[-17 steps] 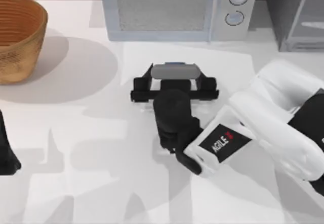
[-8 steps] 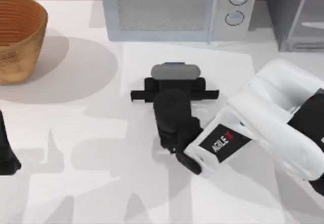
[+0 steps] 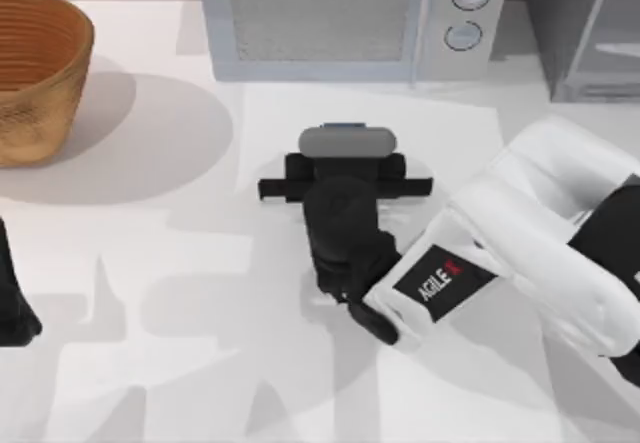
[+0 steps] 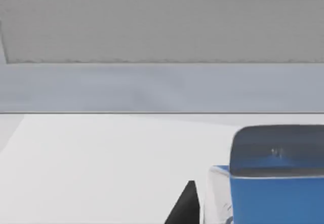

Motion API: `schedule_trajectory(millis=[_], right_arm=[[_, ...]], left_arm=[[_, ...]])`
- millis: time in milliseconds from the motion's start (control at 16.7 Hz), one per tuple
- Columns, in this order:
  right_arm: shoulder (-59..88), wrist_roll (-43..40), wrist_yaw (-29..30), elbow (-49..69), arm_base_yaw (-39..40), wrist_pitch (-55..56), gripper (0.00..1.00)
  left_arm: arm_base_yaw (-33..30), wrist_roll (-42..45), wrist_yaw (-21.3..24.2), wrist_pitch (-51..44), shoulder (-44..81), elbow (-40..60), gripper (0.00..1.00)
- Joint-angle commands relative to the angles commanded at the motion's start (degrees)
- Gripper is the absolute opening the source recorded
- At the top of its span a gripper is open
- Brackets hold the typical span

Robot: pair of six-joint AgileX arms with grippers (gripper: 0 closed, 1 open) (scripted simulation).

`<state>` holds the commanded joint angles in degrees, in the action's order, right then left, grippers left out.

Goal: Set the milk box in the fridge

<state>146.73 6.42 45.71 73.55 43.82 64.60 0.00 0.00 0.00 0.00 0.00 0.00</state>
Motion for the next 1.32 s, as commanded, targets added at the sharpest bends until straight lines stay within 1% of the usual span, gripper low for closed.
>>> schedule_trajectory(millis=[360,1020,1140,1320], right_arm=[[-2.0,0.1,-0.1,-0.1,0.1,-1.8,0.00],[-21.6,0.3,-0.3,0.0,0.1,-22.0,0.00],[-23.9,0.4,-0.2,0.2,0.2,-24.3,0.00],[-24.2,0.4,-0.2,0.3,0.2,-24.7,0.00]], left_arm=[[0.0,0.0,0.0,0.0,0.0,0.0,1.00],[0.0,0.0,0.0,0.0,0.0,0.0,1.00],[0.0,0.0,0.0,0.0,0.0,0.0,1.00],[0.0,0.0,0.0,0.0,0.0,0.0,1.00]])
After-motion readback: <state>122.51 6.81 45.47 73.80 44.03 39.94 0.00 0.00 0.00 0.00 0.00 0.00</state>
